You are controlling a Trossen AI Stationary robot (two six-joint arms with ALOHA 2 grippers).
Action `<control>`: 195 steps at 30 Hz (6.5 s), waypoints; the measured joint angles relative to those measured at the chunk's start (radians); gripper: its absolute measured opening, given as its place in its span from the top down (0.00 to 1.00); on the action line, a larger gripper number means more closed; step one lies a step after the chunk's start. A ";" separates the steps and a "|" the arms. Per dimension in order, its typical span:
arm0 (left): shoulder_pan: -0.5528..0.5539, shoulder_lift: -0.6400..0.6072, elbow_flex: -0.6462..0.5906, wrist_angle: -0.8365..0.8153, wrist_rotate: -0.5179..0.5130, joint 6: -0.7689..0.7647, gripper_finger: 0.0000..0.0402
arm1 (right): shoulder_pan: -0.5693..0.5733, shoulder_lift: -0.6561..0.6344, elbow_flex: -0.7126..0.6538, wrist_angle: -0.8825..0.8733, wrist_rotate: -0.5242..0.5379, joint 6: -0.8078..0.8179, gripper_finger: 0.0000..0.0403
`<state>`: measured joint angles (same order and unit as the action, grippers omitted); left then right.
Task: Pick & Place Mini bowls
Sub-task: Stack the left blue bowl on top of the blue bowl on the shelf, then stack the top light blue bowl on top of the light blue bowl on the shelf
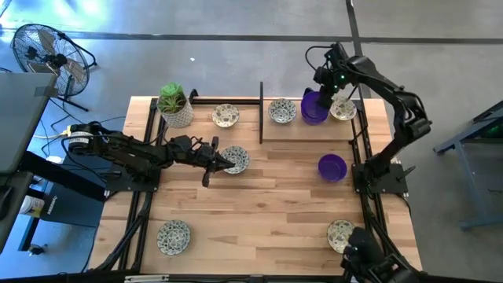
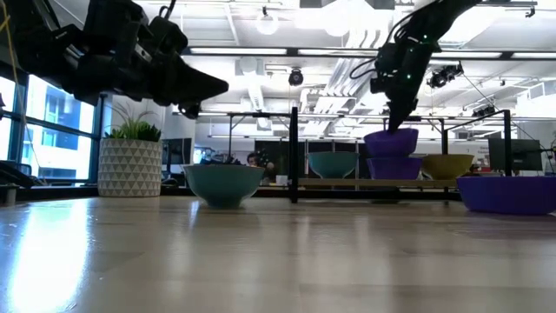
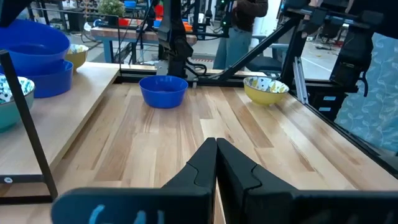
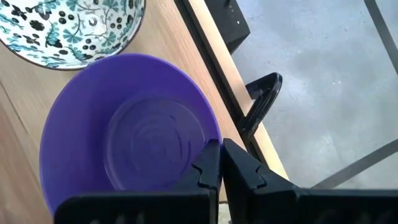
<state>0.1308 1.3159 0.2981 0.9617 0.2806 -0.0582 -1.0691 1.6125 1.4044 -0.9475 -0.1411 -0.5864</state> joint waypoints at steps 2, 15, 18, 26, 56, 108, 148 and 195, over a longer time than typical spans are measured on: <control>0.000 0.000 0.000 0.000 0.000 0.000 0.99 | 0.000 0.008 0.000 0.000 -0.001 -0.003 1.00; 0.000 0.000 0.000 0.000 0.000 -0.018 0.99 | 0.000 0.053 0.000 0.009 -0.010 0.014 0.99; 0.000 0.000 0.000 0.000 0.000 -0.018 0.99 | 0.000 0.063 0.000 0.007 -0.004 0.025 0.98; 0.000 0.000 0.000 -0.002 0.000 -0.018 0.99 | 0.000 0.073 0.000 0.007 0.020 0.033 0.91; 0.000 0.000 0.000 -0.001 0.000 -0.026 0.99 | -0.018 0.072 0.000 -0.015 -0.053 0.072 0.98; -0.137 0.020 0.406 -1.065 -0.303 0.036 0.69 | 0.691 -0.796 -0.865 0.898 0.154 0.447 1.00; -0.203 0.404 0.793 -1.037 -0.402 0.178 0.97 | 0.719 -0.794 -0.863 0.910 0.155 0.429 1.00; -0.167 0.510 0.980 -1.153 -0.394 0.237 0.65 | 0.718 -0.794 -0.863 0.893 0.134 0.403 1.00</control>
<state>-0.0365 1.8256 1.2776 -0.1917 -0.1131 0.1791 -0.3511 0.8181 0.5415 -0.0547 -0.0074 -0.1833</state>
